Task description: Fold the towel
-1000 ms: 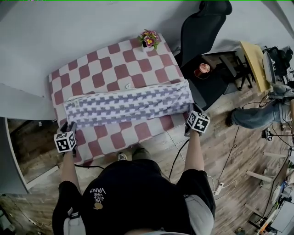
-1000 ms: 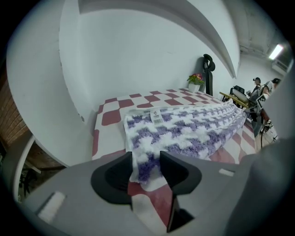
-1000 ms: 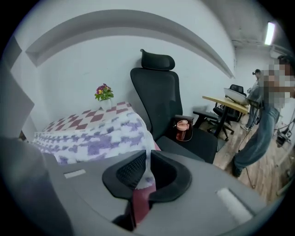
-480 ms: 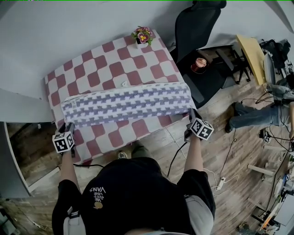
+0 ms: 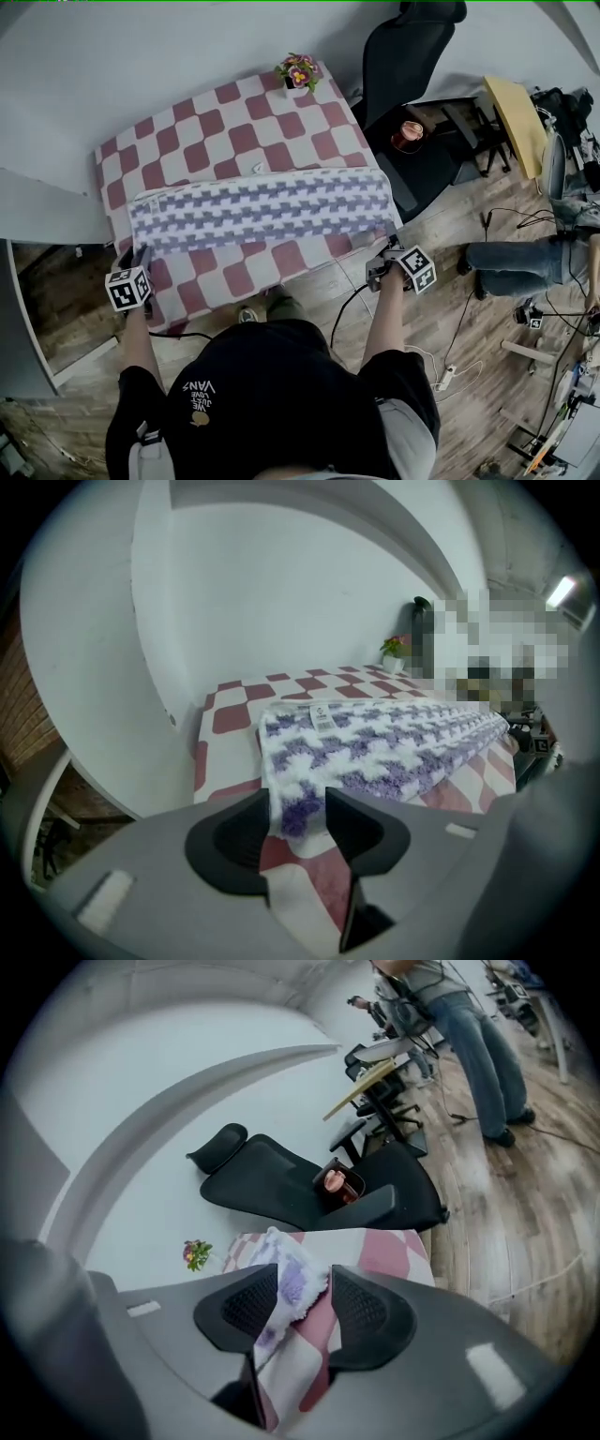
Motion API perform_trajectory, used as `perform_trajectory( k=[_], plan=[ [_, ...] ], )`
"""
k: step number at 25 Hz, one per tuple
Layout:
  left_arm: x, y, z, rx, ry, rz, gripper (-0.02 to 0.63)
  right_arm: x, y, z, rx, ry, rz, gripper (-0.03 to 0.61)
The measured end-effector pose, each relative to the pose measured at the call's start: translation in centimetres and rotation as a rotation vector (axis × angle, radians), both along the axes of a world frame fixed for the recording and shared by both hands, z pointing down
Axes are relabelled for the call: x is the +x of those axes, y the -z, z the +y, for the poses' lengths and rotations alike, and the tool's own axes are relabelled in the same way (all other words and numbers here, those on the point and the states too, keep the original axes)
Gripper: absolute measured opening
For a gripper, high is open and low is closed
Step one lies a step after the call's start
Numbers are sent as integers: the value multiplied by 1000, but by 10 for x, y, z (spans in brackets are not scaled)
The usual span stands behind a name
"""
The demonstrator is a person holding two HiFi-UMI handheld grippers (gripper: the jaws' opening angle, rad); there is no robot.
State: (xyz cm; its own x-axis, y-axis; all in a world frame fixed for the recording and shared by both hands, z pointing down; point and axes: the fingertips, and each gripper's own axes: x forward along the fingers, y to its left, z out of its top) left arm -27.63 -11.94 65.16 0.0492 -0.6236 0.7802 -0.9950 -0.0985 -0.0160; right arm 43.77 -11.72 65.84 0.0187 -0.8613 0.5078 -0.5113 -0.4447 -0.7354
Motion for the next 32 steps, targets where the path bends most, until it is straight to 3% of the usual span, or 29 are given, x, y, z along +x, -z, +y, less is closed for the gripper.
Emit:
perform_trajectory(
  k=[4, 12, 15, 18, 21, 24, 32],
  plan=[
    [-4, 9, 10, 30, 34, 7, 163, 9, -7, 0, -28, -94, -66, 166],
    [-1, 12, 22, 55, 44, 31, 161, 3, -14, -4, -98, -101, -95, 122],
    [6, 16, 25, 55, 37, 40, 163, 5, -12, -8, -121, -93, -38, 69],
    [10, 17, 27, 68, 37, 54, 163, 3, 10, -16, -66, -65, 55, 39],
    [12, 19, 29, 86, 36, 70, 163, -19, 45, -29, 9, 31, 176, 35],
    [13, 22, 31, 113, 32, 90, 161, -67, 82, -46, 98, 168, 267, 34],
    [21, 43, 63, 188, 9, 146, 162, -272, 153, -79, 308, 657, 426, 34]
  ],
)
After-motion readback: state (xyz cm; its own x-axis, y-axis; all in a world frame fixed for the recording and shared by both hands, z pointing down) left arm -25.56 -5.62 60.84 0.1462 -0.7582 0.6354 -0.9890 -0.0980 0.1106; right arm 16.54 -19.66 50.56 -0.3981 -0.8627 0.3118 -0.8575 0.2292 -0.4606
